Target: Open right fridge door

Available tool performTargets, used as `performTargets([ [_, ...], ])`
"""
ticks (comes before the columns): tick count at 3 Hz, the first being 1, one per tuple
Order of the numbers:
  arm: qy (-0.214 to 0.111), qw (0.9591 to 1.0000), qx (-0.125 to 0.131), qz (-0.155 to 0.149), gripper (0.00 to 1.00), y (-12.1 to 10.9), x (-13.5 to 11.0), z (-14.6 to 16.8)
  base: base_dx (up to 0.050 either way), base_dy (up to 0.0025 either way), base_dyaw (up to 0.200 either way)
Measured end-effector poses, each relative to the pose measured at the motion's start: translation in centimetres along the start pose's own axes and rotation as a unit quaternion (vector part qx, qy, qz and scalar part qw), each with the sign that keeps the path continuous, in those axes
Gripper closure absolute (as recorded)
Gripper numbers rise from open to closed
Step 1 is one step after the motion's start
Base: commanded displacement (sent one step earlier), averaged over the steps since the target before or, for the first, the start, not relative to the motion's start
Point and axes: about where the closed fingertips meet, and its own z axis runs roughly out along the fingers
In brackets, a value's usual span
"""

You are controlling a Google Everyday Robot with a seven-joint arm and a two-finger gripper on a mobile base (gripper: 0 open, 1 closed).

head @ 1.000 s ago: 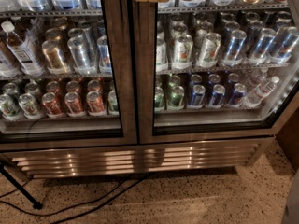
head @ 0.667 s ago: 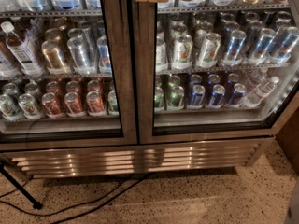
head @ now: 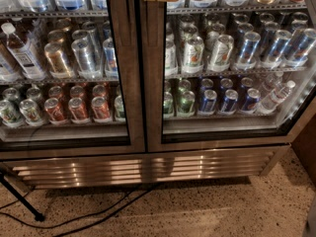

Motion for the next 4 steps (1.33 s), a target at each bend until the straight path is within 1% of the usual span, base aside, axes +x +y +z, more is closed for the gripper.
performTargets([
  [1, -0.001, 1.0, 0.002, 0.009, 1.0, 0.18, 0.56, 0.29, 0.0, 0.0, 0.0],
  [4, -0.002, 0.9999, 0.002, 0.014, 1.0, 0.04, 0.48, 0.43, 0.0, 0.0, 0.0],
])
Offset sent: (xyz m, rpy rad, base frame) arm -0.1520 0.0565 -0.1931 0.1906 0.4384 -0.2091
